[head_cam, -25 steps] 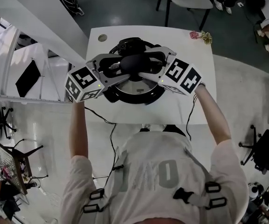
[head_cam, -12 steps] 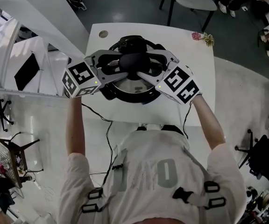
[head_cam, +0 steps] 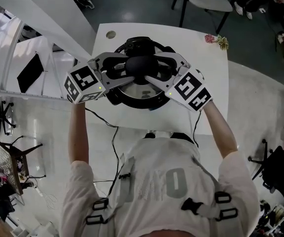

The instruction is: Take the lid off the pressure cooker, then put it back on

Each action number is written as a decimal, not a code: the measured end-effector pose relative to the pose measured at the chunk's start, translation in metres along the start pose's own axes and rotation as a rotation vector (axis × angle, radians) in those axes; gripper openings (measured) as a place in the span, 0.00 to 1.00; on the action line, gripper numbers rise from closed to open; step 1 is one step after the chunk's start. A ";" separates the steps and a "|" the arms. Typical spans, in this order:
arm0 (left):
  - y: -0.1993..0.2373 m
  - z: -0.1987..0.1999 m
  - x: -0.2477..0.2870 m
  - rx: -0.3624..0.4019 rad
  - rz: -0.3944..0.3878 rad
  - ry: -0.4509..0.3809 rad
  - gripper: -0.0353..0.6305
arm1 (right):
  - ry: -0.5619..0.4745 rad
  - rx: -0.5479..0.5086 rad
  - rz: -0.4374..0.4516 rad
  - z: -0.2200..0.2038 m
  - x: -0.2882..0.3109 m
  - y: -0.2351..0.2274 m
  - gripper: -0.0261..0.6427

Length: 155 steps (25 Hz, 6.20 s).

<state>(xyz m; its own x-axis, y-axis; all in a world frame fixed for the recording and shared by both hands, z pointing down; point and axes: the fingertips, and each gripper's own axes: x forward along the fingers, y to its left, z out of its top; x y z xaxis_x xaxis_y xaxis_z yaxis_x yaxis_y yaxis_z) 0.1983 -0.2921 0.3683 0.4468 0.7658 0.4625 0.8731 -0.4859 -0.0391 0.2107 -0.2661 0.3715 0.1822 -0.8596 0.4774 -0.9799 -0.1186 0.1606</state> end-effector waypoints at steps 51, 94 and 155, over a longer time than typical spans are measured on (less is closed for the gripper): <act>-0.088 0.107 0.102 0.071 0.165 0.008 0.41 | -0.142 -0.168 0.015 -0.040 -0.166 -0.019 0.43; -0.178 0.012 0.305 -0.157 0.066 0.150 0.41 | 0.032 0.000 0.117 -0.274 -0.219 -0.004 0.42; -0.117 0.145 0.178 -0.102 0.995 -0.356 0.16 | -0.329 0.182 -0.222 -0.171 -0.272 -0.085 0.31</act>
<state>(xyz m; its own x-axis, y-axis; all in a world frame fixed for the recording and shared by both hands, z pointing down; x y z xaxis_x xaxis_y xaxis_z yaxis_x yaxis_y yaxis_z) 0.2034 -0.0383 0.3269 0.9969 0.0754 -0.0235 0.0701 -0.9821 -0.1749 0.2578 0.0628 0.3753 0.3836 -0.9125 0.1425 -0.9235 -0.3789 0.0597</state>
